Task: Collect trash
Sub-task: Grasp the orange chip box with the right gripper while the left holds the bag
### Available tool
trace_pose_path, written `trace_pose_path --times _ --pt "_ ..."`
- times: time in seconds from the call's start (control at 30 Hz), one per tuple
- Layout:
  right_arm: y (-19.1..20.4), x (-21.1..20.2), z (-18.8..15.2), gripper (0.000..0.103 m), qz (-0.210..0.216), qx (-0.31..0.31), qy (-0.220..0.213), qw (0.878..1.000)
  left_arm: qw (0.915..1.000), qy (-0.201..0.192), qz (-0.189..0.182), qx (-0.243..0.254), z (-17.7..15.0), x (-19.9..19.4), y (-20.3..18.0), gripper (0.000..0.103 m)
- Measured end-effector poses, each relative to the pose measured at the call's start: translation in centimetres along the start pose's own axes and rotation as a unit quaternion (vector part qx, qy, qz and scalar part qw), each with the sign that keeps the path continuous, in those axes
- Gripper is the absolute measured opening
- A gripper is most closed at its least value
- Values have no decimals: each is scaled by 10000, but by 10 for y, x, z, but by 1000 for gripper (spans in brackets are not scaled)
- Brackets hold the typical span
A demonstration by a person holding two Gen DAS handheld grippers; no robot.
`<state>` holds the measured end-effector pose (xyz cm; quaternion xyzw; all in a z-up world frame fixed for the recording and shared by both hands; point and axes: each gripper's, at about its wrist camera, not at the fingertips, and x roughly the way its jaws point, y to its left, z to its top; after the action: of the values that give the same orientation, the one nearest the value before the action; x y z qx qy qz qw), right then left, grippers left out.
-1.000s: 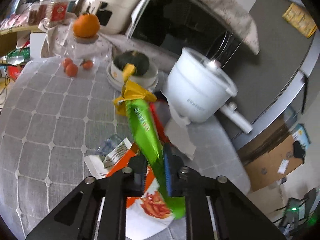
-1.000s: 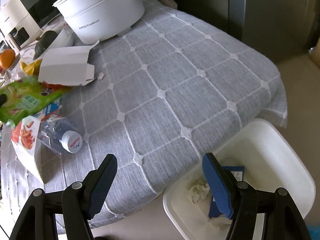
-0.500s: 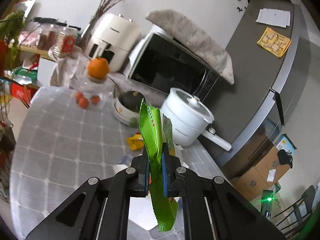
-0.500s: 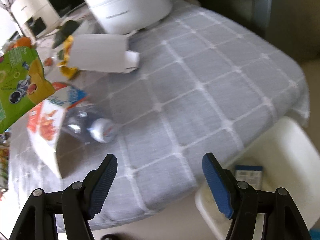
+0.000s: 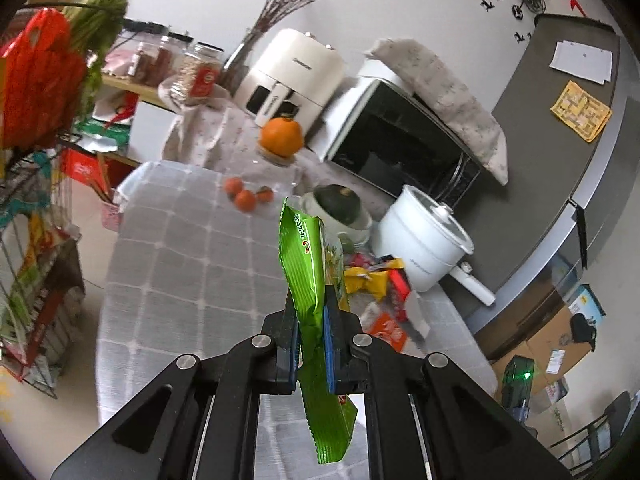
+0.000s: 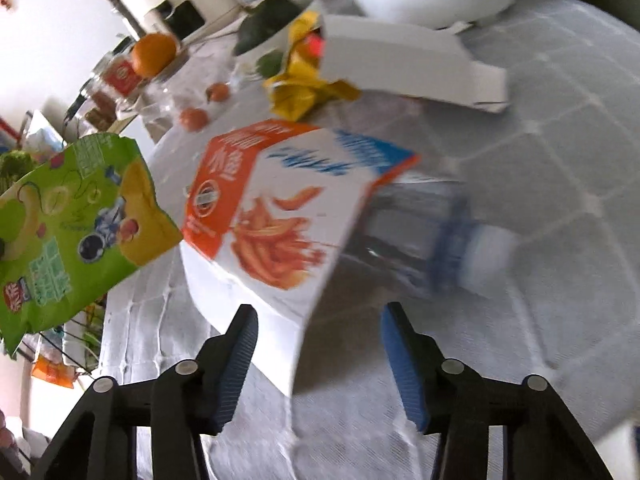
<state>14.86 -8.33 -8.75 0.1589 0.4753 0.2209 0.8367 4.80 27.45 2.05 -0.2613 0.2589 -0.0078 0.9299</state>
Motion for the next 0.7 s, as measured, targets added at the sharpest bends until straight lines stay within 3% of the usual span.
trace_pose_path --times 0.23,0.33,0.4,0.5,0.6,0.7 --pt "6 26 5 51 310 184 -53 9993 9998 41 54 -191 3 -4 22 10" --pt "3 33 5 39 548 386 -77 9977 9996 26 53 -263 4 -5 25 10" --pt "3 33 6 24 804 471 -117 9956 9996 2 47 -293 5 -6 24 10" --pt "12 26 9 9 1210 389 -282 9915 9994 -56 26 -345 6 -9 22 10" --pt "28 13 12 3 1394 105 -522 9888 9990 -135 -35 -417 8 -13 20 10" --pt "39 0 14 1 1316 -105 -703 9888 9987 -234 -120 -431 10 -18 14 10"
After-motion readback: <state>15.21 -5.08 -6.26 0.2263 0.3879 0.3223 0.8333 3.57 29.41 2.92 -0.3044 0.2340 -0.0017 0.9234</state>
